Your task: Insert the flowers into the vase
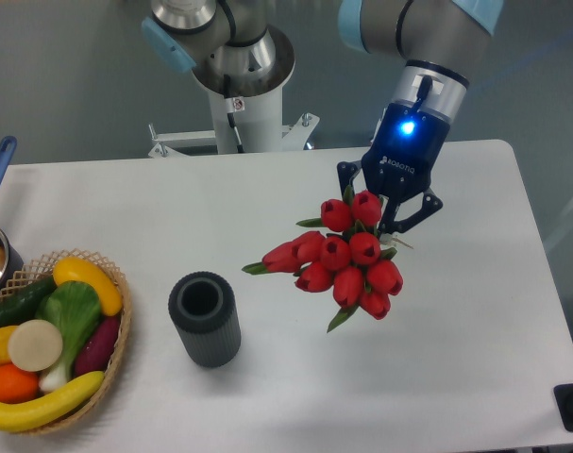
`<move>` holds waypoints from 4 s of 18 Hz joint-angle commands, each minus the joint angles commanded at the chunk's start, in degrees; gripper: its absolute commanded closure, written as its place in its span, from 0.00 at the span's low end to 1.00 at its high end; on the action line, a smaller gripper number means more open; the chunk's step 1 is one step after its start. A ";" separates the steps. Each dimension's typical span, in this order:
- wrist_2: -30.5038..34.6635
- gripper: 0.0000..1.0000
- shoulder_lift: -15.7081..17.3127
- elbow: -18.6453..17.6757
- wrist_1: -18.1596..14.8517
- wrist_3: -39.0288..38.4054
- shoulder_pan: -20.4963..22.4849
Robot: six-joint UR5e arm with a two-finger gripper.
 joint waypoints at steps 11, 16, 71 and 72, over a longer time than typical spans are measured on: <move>-0.18 0.79 -0.18 0.97 0.00 -0.09 -0.53; -2.53 0.79 -1.14 1.14 0.44 0.09 -1.67; -30.15 0.79 -4.22 -8.70 1.58 4.13 -11.78; -30.15 0.79 -4.57 -9.05 1.58 4.22 -11.69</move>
